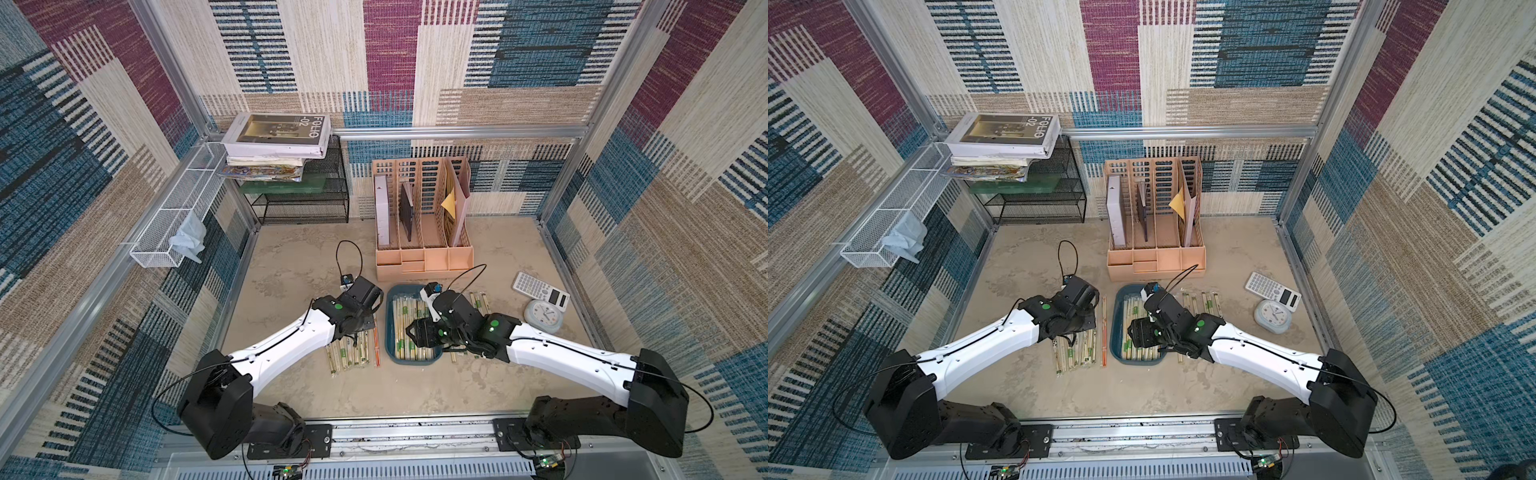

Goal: Take the paired disposable chopsticks out of the storage box
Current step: Place the paired disposable chopsticks at the center of the board.

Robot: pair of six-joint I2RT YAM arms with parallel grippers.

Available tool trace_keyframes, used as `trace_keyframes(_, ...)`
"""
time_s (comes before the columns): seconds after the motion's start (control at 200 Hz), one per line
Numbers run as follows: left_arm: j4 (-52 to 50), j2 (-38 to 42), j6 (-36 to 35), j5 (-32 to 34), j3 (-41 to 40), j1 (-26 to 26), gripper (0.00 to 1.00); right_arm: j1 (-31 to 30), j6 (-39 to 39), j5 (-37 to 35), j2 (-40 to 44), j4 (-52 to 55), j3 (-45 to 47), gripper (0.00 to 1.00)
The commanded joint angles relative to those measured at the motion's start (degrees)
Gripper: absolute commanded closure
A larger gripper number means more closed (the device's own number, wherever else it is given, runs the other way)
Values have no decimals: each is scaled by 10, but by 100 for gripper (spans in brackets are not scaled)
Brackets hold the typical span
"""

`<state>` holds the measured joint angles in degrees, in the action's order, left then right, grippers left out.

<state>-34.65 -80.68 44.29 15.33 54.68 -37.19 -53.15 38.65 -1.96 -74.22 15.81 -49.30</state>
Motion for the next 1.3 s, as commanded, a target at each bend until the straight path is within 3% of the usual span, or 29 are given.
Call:
trace_keyframes(0.0,30,-15,-6,-10,-3,1,93,-2,2,-8,-5,-5,-5,26)
trace_keyframes(0.611,94,-137,-5,-46,5,0,93,5,1,-18,-5,3,0,26)
trace_keyframes(0.716,93,-141,-7,-47,7,0,86,5,0,-17,-5,2,0,26)
trace_keyframes(0.911,73,-119,-18,-45,23,0,63,6,2,-16,-2,2,0,26)
trace_keyframes(1.292,42,-29,-14,-70,39,-2,60,10,4,-18,10,-3,15,26)
